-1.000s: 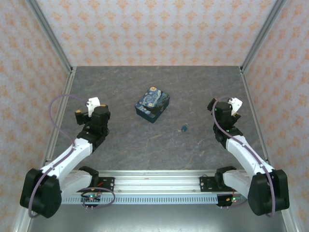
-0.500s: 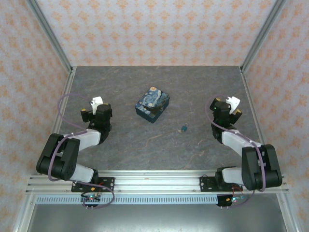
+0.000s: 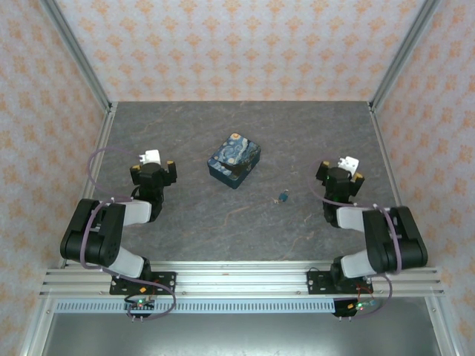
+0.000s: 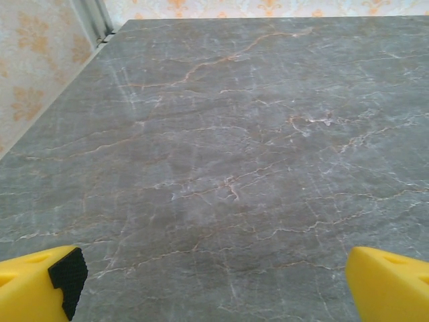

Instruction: Unlock a padlock with a key

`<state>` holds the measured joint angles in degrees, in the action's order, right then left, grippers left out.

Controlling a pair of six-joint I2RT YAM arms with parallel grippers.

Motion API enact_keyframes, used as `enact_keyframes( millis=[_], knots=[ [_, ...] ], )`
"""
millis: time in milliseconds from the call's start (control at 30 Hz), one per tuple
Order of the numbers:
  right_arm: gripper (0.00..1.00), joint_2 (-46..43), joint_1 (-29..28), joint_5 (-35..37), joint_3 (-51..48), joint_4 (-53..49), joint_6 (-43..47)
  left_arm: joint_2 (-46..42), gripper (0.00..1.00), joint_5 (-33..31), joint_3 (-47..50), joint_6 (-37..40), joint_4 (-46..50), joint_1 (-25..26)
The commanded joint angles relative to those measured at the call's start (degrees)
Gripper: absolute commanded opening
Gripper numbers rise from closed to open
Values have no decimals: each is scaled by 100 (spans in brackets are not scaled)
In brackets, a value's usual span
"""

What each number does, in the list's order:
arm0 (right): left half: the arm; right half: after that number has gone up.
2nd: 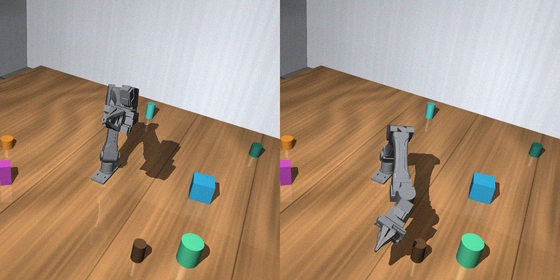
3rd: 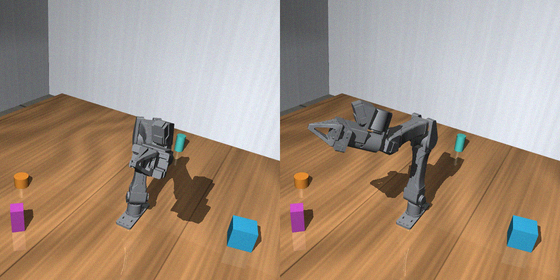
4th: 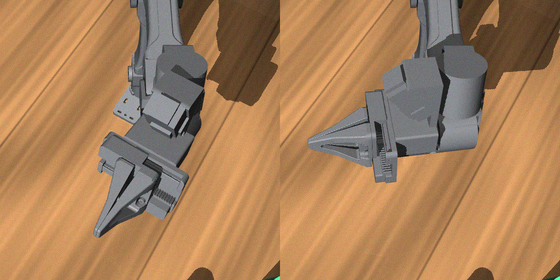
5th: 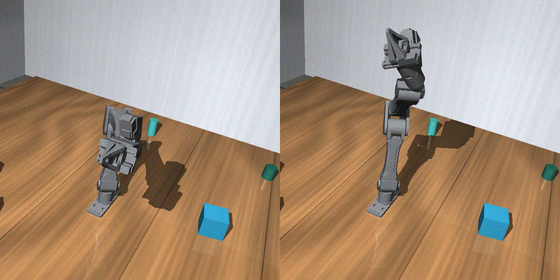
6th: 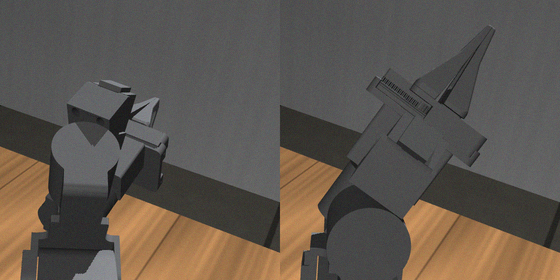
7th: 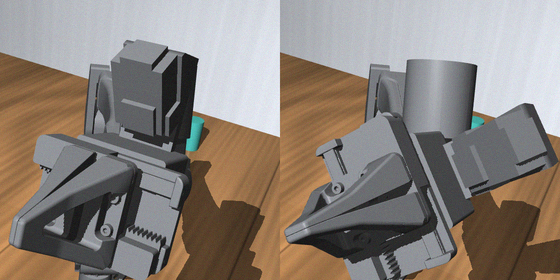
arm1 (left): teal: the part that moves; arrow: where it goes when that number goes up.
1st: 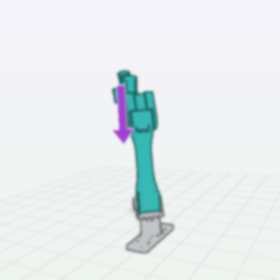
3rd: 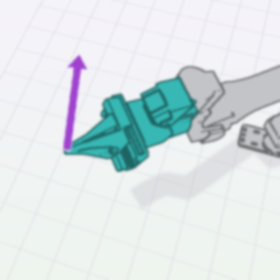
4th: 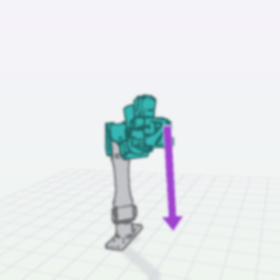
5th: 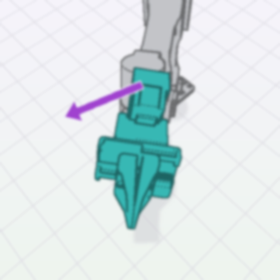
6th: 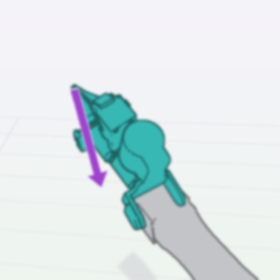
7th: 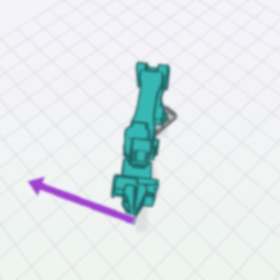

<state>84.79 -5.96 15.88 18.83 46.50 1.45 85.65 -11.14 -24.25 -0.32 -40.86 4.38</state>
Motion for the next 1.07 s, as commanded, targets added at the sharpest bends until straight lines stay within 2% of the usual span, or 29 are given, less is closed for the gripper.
enact_keyframes(
  millis=[0, 33, 100, 167, 233, 300, 433, 733, 833, 1033],
  knots=[
    [99, 405, 16, -729, -50, 1252, 441, 13, 100, 283, 8, 58, -221, -97],
    [99, 183, 39, -924, 207, 343, 425, 17, 100, 285, 1, 58, -221, -100],
    [99, 395, 210, -1131, 311, 447, 311, 24, 100, 305, -14, 45, -199, -112],
    [99, 275, 467, -1368, 587, -330, 57, 30, 100, 331, -27, 34, -170, -134],
    [99, 381, 492, -1386, 474, 86, 58, 31, 100, 344, -27, 37, -174, -135],
    [99, 284, 494, -1395, 531, -199, 57, 29, 100, 346, -25, 41, -181, -131],
    [99, 257, 464, -1097, 373, 113, -13, 27, 100, 333, -10, 49, -203, -133],
    [99, 259, 462, -1105, 385, 78, -8, 22, 100, 346, -1, 56, -212, -131],
    [99, 318, 459, -1462, 549, -161, 140, 22, 100, 346, -1, 50, -212, -138],
    [99, 266, 478, -1518, 455, -38, 138, 22, 100, 345, -1, 54, -212, -137]
  ],
)
